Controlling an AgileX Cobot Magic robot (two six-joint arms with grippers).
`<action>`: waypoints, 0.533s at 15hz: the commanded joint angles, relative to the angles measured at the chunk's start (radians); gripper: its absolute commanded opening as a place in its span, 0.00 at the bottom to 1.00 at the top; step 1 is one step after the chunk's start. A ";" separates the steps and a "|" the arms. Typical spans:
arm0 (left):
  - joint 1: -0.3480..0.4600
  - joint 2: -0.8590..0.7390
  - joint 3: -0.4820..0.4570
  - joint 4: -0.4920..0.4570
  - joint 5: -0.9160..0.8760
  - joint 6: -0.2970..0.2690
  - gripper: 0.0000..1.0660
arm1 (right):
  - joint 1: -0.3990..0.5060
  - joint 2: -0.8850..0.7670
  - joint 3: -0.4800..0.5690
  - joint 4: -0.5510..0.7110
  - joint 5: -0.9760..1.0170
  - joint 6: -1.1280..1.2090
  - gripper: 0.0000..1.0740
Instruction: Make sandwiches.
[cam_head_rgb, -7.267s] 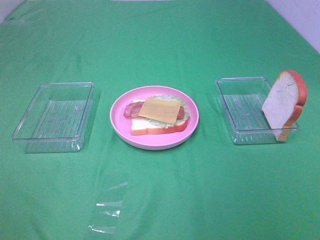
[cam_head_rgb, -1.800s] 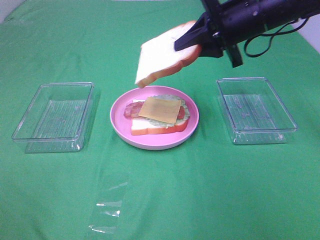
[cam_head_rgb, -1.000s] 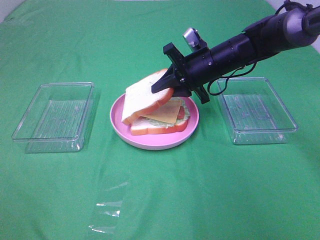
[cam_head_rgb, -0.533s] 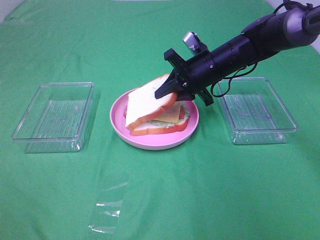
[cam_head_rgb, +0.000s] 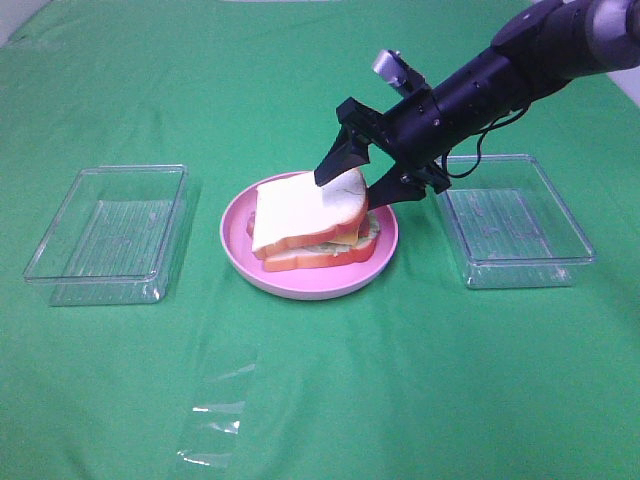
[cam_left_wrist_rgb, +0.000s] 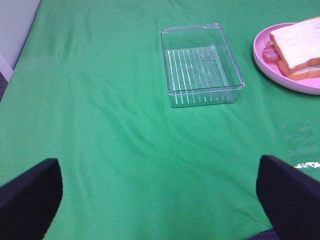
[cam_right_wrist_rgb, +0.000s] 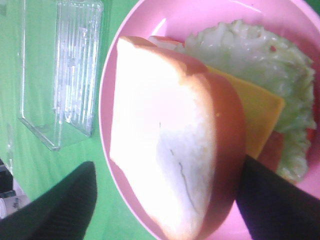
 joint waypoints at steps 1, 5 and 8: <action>-0.004 -0.016 0.000 0.000 -0.016 -0.002 0.92 | 0.001 -0.076 -0.003 -0.162 -0.003 0.075 0.80; -0.004 -0.016 0.000 0.000 -0.016 -0.002 0.92 | 0.001 -0.230 -0.003 -0.607 0.031 0.459 0.84; -0.004 -0.016 0.000 0.000 -0.016 -0.002 0.92 | -0.010 -0.291 -0.003 -0.801 0.119 0.554 0.84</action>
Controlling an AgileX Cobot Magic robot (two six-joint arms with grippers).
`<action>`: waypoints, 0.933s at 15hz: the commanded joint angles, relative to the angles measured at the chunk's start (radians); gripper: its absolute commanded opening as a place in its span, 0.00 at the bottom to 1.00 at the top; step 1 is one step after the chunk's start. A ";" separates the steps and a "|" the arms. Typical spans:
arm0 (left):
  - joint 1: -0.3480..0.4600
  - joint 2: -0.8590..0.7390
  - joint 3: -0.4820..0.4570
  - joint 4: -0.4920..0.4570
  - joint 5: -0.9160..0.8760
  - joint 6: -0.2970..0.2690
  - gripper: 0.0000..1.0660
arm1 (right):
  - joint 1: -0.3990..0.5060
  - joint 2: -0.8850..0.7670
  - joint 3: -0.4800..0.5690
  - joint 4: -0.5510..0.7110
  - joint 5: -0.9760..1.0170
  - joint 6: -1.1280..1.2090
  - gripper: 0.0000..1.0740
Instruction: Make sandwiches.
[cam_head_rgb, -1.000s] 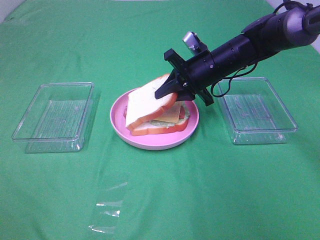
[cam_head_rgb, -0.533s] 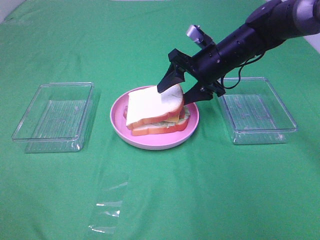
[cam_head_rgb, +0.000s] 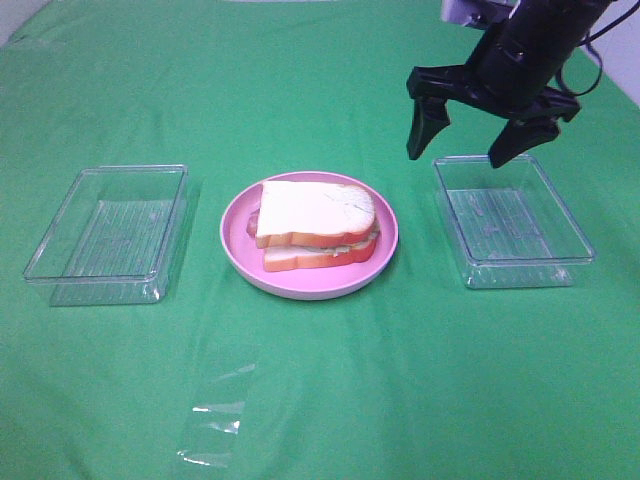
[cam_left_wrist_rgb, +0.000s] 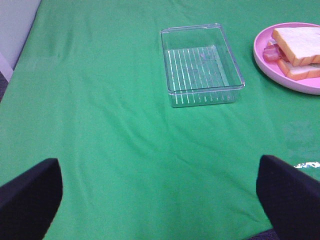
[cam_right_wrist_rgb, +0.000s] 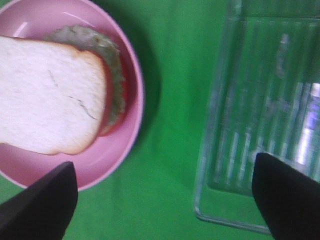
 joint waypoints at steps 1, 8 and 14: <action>-0.004 -0.016 0.000 0.000 -0.016 -0.002 0.92 | -0.032 -0.054 -0.003 -0.116 0.087 0.041 0.84; -0.004 -0.016 0.000 0.000 -0.016 -0.002 0.92 | -0.302 -0.082 0.001 -0.154 0.288 -0.054 0.84; -0.004 -0.016 0.000 0.008 -0.017 -0.002 0.92 | -0.299 -0.435 0.363 -0.147 0.242 -0.107 0.83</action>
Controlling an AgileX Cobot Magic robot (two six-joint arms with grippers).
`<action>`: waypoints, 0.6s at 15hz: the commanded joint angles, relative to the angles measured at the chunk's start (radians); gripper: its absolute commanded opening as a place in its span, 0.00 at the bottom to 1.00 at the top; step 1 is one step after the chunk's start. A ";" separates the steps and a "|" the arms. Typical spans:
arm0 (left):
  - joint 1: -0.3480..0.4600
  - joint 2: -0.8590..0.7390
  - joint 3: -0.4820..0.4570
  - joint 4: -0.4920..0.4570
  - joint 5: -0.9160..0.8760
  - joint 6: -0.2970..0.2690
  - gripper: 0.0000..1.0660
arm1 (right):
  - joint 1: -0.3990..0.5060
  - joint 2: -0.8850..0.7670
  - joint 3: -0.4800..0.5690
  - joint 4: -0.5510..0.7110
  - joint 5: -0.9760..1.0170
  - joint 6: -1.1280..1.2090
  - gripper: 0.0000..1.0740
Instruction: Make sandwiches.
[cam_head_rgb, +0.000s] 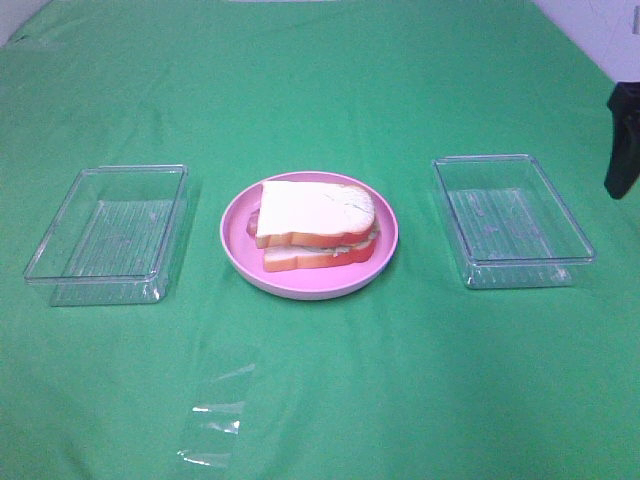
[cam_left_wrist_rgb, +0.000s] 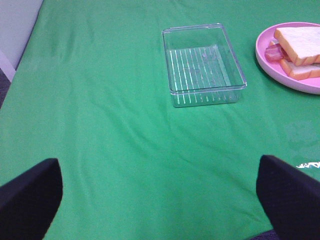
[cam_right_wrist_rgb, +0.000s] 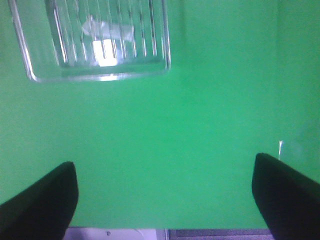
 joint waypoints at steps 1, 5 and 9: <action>-0.004 -0.016 0.000 0.001 -0.017 -0.002 0.92 | -0.001 -0.221 0.188 0.000 -0.061 -0.024 0.83; -0.004 -0.016 0.000 0.003 -0.017 -0.001 0.92 | -0.001 -0.633 0.449 0.000 -0.103 -0.024 0.83; -0.004 -0.016 0.000 0.008 -0.017 -0.001 0.92 | -0.001 -1.107 0.642 0.000 -0.093 -0.025 0.83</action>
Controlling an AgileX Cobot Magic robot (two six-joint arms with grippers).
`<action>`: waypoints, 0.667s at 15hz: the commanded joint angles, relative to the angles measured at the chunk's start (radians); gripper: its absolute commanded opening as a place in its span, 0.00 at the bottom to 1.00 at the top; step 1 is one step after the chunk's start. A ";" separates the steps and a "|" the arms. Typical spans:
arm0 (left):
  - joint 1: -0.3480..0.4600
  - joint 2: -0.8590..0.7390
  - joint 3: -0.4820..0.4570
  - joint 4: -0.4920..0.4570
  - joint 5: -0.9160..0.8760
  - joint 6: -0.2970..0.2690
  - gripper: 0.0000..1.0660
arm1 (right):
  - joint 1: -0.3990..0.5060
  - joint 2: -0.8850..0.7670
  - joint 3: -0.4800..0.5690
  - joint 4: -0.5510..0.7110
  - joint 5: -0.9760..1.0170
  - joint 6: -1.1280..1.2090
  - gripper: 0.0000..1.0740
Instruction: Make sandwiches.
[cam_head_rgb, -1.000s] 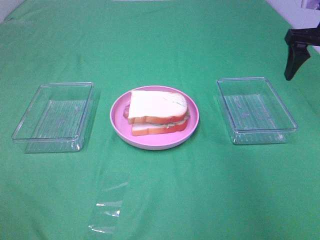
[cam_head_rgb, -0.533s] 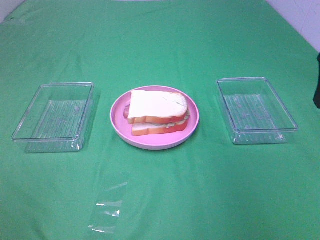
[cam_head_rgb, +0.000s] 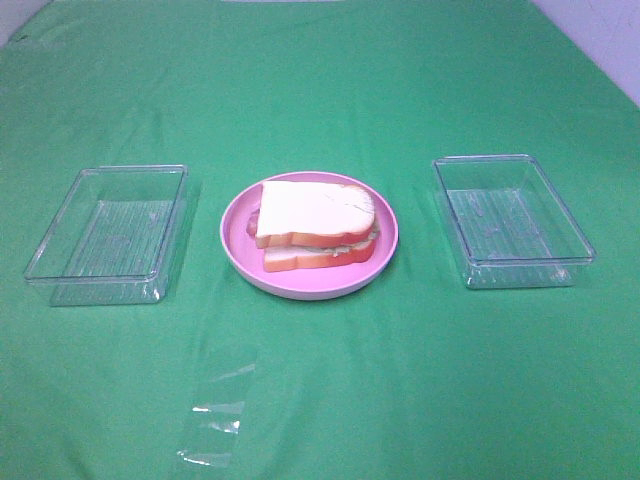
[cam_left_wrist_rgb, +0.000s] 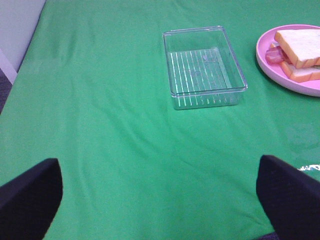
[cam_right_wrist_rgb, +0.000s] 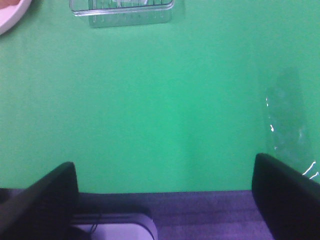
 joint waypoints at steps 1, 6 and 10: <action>-0.004 -0.016 0.000 0.005 -0.009 -0.001 0.92 | -0.001 -0.223 0.071 0.000 0.013 -0.014 0.83; -0.004 -0.016 0.000 0.005 -0.009 -0.001 0.92 | -0.001 -0.589 0.171 -0.003 0.020 -0.023 0.83; -0.004 -0.016 0.000 0.004 -0.009 -0.001 0.92 | -0.004 -0.671 0.217 0.005 -0.004 -0.033 0.83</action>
